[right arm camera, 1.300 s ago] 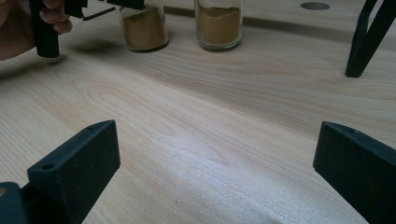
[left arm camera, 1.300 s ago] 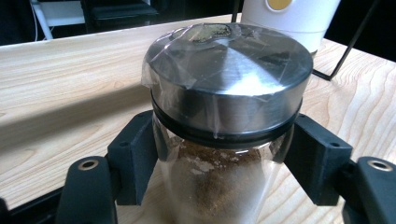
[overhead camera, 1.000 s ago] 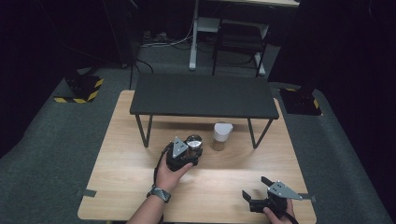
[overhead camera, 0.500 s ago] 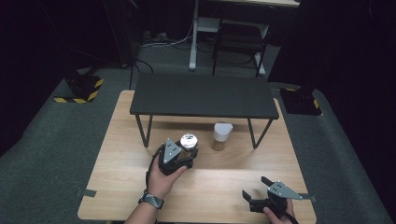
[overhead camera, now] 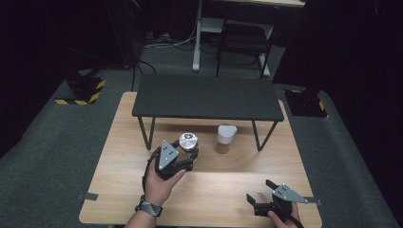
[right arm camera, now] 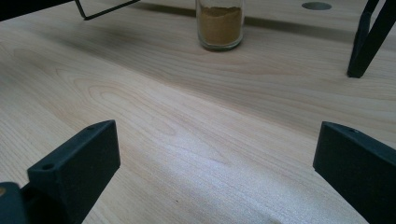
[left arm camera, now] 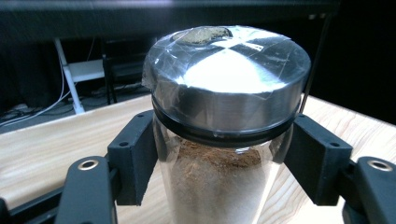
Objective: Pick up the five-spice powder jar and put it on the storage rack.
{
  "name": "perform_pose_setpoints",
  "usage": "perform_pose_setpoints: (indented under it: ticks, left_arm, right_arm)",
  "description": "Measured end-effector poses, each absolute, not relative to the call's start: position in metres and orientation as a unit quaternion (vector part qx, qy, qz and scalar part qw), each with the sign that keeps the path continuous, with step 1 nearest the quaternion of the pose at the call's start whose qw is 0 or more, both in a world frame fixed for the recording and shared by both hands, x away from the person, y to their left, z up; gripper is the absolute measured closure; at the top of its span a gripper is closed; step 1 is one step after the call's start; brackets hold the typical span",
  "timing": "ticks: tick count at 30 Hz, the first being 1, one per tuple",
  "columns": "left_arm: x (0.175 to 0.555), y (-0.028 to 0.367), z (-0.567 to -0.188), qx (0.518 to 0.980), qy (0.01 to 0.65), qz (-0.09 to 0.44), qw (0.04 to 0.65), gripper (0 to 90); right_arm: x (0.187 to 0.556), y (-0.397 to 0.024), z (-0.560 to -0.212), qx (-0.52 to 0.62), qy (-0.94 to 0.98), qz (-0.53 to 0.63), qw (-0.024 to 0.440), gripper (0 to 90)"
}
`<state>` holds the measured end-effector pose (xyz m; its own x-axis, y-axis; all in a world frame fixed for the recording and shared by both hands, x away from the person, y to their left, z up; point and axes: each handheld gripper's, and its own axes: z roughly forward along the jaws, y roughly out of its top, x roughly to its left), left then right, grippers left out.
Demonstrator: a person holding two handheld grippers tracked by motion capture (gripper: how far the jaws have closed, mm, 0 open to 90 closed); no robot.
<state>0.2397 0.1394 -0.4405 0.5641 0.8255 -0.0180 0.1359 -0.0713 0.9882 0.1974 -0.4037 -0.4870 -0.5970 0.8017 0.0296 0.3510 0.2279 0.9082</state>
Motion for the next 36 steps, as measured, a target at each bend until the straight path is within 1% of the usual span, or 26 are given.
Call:
perform_pose_setpoints:
  ticks: [13, 20, 27, 32, 36]
  left_arm:
    - [0.225, 0.143, -0.414, 0.642, 0.358, 0.321, 0.597, 31.3]
    - [0.224, 0.142, -0.4, 0.637, 0.355, 0.33, 0.599, 31.3]
    - [0.241, 0.137, -0.376, 0.632, 0.349, 0.344, 0.6, 31.3]
    - [0.247, 0.134, -0.368, 0.628, 0.345, 0.35, 0.604, 31.3]
    - [0.261, 0.125, -0.358, 0.628, 0.346, 0.36, 0.596, 31.3]
  right_arm:
    - [0.197, -0.404, -0.487, 0.383, 0.75, 0.488, 0.231, 0.3]
    - [0.198, -0.404, -0.487, 0.383, 0.75, 0.488, 0.23, 0.3]
    - [0.198, -0.405, -0.487, 0.385, 0.748, 0.49, 0.228, 0.3]
    - [0.198, -0.405, -0.487, 0.383, 0.749, 0.49, 0.229, 0.3]
    - [0.198, -0.406, -0.488, 0.384, 0.748, 0.492, 0.228, 0.3]
